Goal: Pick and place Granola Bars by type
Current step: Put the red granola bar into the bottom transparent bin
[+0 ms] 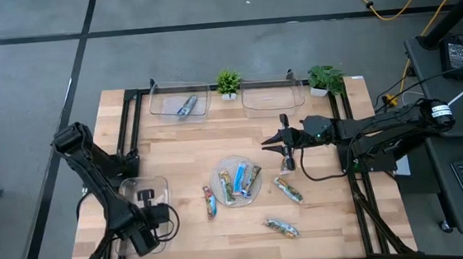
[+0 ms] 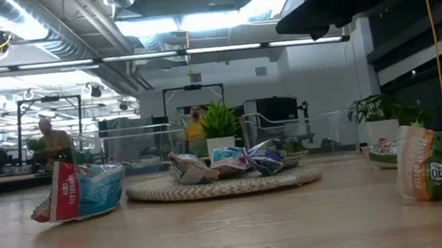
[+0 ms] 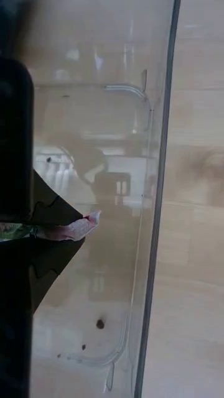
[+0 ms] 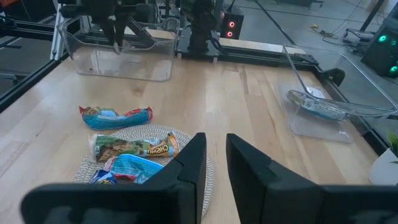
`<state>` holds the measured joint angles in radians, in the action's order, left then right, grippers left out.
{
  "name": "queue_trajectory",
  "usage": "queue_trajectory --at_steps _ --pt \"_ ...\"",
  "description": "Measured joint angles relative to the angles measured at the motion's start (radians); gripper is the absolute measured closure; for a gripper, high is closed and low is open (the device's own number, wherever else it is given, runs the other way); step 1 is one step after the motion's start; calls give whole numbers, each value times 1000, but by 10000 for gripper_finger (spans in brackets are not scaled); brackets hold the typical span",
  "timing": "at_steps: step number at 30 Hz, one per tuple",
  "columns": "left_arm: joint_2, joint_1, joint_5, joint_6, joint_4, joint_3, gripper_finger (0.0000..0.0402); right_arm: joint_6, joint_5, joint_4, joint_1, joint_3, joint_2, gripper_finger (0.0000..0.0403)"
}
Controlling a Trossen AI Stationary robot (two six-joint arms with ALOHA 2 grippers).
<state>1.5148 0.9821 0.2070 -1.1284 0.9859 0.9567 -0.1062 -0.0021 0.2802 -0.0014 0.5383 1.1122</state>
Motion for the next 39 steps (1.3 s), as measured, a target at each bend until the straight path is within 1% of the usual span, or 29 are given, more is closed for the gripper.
queue_trajectory --at_steps 10,21,24,27,39 --pt "0 -4 -12 -11 -18 -22 392 0 0 0 0 0 0 336" --pt "0 -4 -11 -41 -17 -22 365 0 0 0 0 0 0 336" --pt "0 -4 -5 -81 16 -22 359 0 0 0 0 0 0 336" --pt "0 -4 1 -124 51 -22 347 0 0 0 0 0 0 336" --pt "0 -4 11 -123 54 -22 274 0 0 0 0 0 0 336"
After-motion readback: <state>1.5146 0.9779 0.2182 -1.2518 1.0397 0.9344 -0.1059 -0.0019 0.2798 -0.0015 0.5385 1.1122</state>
